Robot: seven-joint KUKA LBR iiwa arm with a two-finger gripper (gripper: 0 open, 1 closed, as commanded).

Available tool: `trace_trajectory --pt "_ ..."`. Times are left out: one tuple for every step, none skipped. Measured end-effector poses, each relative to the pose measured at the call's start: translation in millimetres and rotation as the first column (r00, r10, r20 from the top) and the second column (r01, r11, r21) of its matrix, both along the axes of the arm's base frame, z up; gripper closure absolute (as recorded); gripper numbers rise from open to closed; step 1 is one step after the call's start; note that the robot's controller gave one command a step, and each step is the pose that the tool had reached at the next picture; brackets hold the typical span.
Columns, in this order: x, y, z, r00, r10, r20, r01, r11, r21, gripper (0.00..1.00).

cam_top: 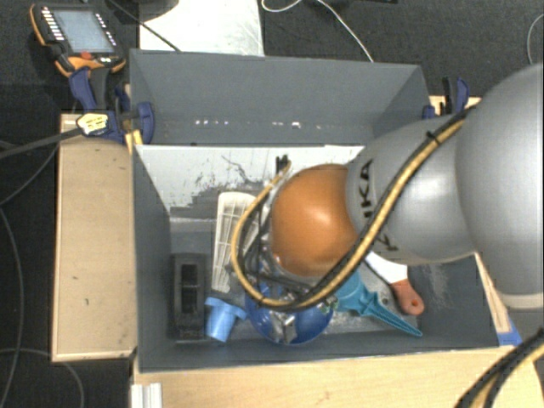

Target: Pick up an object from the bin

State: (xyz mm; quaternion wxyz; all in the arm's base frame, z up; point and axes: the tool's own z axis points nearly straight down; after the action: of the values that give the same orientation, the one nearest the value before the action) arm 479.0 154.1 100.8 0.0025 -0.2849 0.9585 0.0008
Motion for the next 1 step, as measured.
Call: trace_trajectory --pt "6.7 -8.0 -26.3 0.964 -0.267 0.019 0.267 0.964 0.007 0.0"
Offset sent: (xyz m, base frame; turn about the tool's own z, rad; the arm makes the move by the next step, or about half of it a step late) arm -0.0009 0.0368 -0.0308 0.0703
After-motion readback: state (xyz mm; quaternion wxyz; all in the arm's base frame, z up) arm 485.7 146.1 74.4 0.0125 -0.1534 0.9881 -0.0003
